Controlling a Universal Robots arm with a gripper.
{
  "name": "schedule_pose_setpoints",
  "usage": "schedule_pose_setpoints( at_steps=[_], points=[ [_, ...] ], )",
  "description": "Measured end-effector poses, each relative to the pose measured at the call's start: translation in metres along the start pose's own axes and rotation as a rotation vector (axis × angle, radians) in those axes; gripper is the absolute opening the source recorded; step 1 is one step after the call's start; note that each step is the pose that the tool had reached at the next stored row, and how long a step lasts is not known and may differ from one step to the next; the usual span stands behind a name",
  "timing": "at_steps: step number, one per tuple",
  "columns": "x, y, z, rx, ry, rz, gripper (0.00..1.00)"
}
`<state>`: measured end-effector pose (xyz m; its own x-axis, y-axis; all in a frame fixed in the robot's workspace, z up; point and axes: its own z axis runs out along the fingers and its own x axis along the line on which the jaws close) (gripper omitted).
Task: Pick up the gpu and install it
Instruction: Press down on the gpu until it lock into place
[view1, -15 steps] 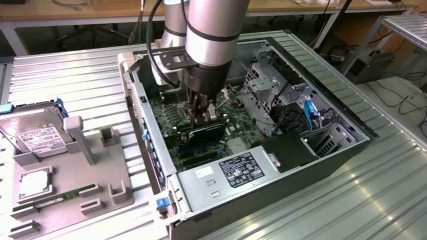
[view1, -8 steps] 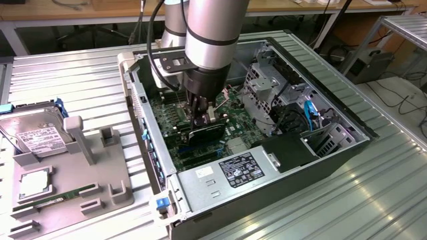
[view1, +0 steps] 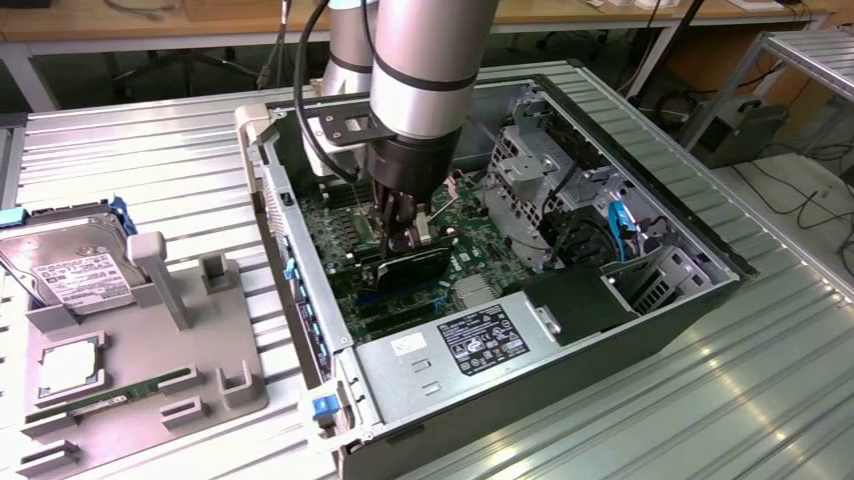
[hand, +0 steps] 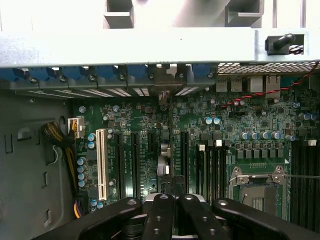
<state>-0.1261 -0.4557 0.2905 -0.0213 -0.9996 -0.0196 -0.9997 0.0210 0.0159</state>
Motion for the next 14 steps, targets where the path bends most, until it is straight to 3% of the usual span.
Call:
schedule_pose_setpoints(
  at_steps=[8,14],
  points=[
    [-0.004,0.0000,0.0063,0.0027,0.0004,0.000,0.11],
    [-0.004,0.0001,0.0157,0.0034,0.0069,0.000,0.11]
  ],
)
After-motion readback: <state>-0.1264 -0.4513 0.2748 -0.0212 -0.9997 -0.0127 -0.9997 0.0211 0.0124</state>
